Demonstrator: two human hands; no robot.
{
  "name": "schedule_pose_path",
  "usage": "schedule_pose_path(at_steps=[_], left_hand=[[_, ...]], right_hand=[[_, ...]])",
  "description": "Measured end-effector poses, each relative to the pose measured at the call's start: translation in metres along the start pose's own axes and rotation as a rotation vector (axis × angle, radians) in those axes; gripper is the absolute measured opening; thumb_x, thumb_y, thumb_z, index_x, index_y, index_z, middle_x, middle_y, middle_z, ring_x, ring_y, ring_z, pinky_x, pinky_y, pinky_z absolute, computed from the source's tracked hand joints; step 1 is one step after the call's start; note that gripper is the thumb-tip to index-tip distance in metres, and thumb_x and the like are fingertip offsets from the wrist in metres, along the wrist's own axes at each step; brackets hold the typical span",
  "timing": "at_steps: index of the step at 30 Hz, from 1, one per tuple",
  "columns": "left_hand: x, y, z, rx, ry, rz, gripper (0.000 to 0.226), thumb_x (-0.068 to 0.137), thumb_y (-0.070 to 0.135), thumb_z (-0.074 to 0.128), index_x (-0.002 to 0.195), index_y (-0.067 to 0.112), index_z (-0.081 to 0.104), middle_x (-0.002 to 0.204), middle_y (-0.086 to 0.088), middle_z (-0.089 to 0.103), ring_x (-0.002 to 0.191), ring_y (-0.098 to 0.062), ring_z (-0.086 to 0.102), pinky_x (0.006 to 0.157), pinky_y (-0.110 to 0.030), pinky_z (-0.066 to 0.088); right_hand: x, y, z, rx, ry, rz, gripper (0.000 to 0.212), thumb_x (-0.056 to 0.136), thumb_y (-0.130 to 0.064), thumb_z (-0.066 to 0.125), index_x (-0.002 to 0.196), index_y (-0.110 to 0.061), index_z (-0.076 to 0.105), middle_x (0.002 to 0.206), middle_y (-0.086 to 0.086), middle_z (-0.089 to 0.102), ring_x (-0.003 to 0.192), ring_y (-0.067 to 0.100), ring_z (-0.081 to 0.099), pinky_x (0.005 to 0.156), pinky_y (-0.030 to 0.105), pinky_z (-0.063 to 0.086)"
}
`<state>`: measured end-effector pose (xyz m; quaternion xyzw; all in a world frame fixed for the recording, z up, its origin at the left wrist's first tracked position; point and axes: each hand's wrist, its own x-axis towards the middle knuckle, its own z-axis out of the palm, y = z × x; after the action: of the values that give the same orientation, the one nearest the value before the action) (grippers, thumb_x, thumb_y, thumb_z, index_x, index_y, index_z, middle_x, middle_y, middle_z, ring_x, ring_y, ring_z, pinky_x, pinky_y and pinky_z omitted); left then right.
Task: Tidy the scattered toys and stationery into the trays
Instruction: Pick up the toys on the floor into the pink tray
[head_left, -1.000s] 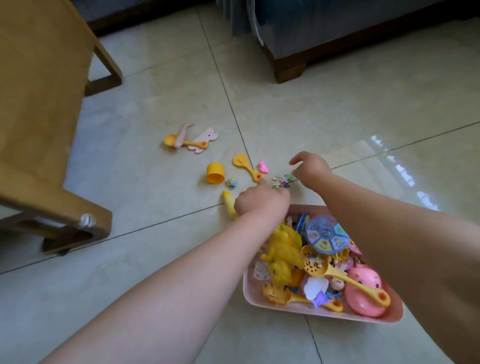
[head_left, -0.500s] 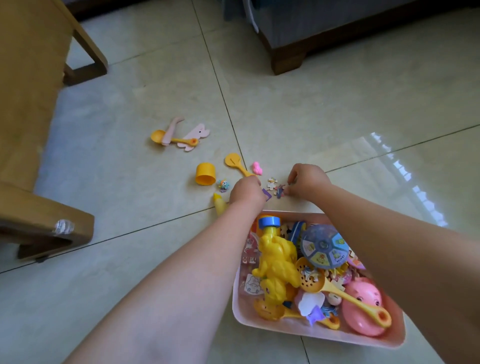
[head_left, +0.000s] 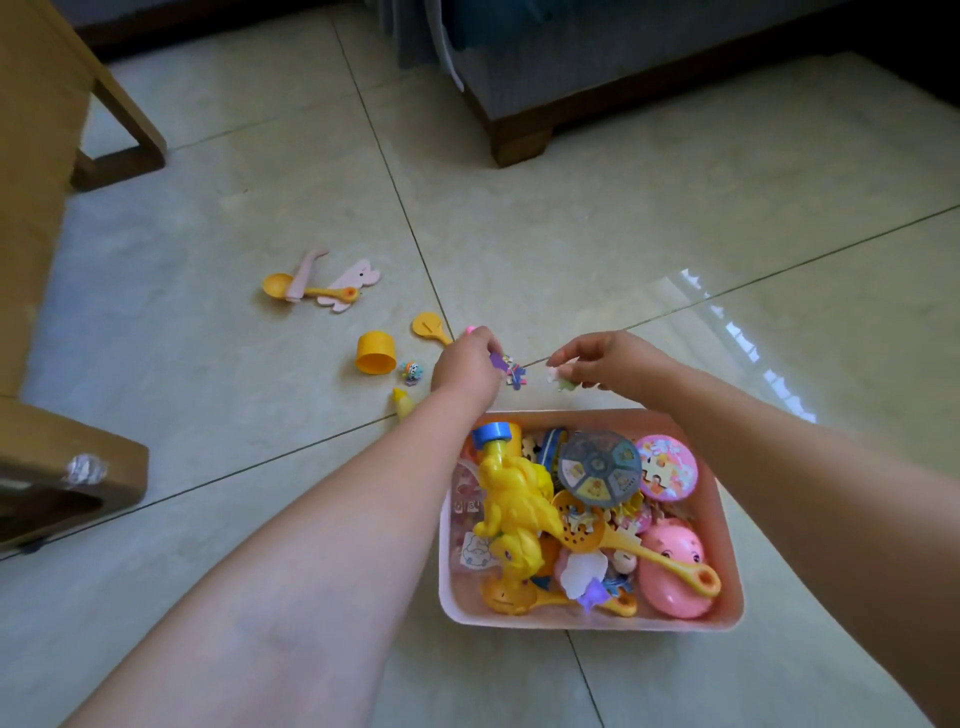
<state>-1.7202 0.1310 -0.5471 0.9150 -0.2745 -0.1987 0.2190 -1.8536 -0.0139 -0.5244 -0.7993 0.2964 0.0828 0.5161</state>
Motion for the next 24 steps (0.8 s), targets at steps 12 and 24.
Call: schedule_pose_path(at_steps=[12,24], left_hand=[[-0.055,0.021,-0.032,0.126,-0.496,0.228,0.023,0.085,0.035,0.07,0.081,0.013,0.074,0.077,-0.011,0.063,0.07,-0.015,0.052,0.066,-0.026,0.04],[-0.055,-0.015,-0.043,-0.258,-0.398,0.124,0.008,0.083,0.026,0.072,0.079,0.02,0.076,0.069,0.007,0.069,0.071,-0.006,0.062,0.073,-0.025,0.05]], right_hand=[[-0.013,-0.016,0.024,-0.298,0.146,0.06,0.013,0.084,-0.024,0.069,0.093,-0.015,0.072,0.079,-0.002,0.064,0.08,0.017,0.06,0.066,0.028,0.044],[0.029,-0.023,0.042,-0.248,0.125,0.147,0.023,0.087,-0.015,0.064,0.11,-0.012,0.068,0.093,0.007,0.066,0.088,0.024,0.064,0.068,0.026,0.044]])
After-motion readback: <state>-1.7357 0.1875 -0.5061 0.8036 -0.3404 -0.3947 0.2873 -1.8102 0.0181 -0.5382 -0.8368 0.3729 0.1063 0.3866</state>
